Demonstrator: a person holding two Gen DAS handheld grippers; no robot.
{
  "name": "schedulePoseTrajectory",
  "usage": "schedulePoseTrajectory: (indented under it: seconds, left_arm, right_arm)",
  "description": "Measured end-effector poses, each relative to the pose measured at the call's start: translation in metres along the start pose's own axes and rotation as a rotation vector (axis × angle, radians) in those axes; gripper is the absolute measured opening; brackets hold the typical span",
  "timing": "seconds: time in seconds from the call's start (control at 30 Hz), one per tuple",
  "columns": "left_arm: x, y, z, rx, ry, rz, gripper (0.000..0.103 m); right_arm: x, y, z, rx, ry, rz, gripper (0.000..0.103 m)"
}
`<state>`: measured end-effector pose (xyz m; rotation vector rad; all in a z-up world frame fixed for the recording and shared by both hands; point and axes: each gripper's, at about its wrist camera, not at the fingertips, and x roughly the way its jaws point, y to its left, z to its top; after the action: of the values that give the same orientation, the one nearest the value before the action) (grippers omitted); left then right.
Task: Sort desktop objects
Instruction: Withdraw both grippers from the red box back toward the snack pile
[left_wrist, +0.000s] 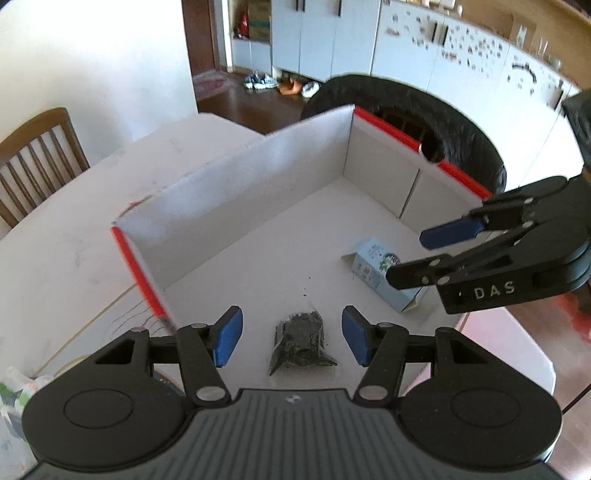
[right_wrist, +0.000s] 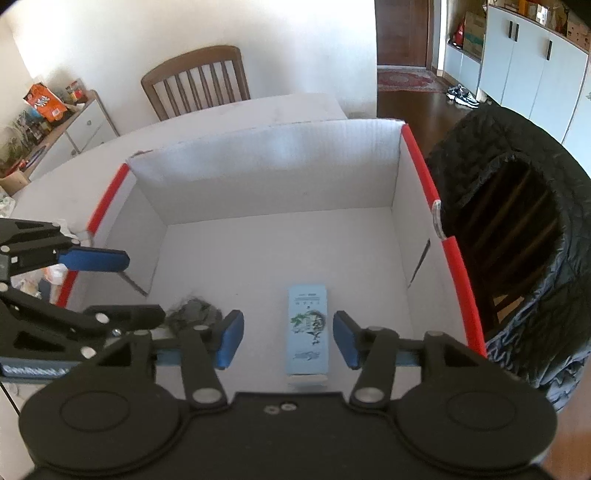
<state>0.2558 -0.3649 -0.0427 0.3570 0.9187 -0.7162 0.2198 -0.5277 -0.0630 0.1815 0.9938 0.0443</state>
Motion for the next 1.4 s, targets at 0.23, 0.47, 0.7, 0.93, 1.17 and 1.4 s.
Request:
schedulePoseTrajectory:
  seconds: [0.23, 0.47, 0.7, 0.93, 1.17, 1.4]
  left_arm:
    - [-0.039, 0.009, -0.014, -0.026, -0.094, 0.010, 0.058]
    - [-0.069, 0.014, -0.028, -0.044, -0.159, 0.016, 0.058]
    - [-0.094, 0.021, -0.045, -0.059, -0.200, 0.007, 0.058]
    - [-0.118, 0.037, -0.068, -0.075, -0.238, 0.034, 0.068]
    - [-0.138, 0.059, -0.098, -0.101, -0.256, 0.058, 0.076]
    - [-0.157, 0.089, -0.127, -0.154, -0.271, 0.068, 0.080]
  right_arm:
    - [-0.014, 0.017, -0.004, -0.019, -0.035, 0.014, 0.058]
    - [-0.025, 0.036, -0.012, -0.012, -0.064, 0.018, 0.064]
    - [-0.037, 0.056, -0.020, -0.013, -0.104, 0.018, 0.069]
    - [-0.043, 0.084, -0.032, -0.018, -0.137, 0.030, 0.074]
    - [-0.045, 0.123, -0.038, -0.048, -0.169, 0.043, 0.077]
    - [-0.045, 0.165, -0.042, -0.073, -0.200, 0.059, 0.078]
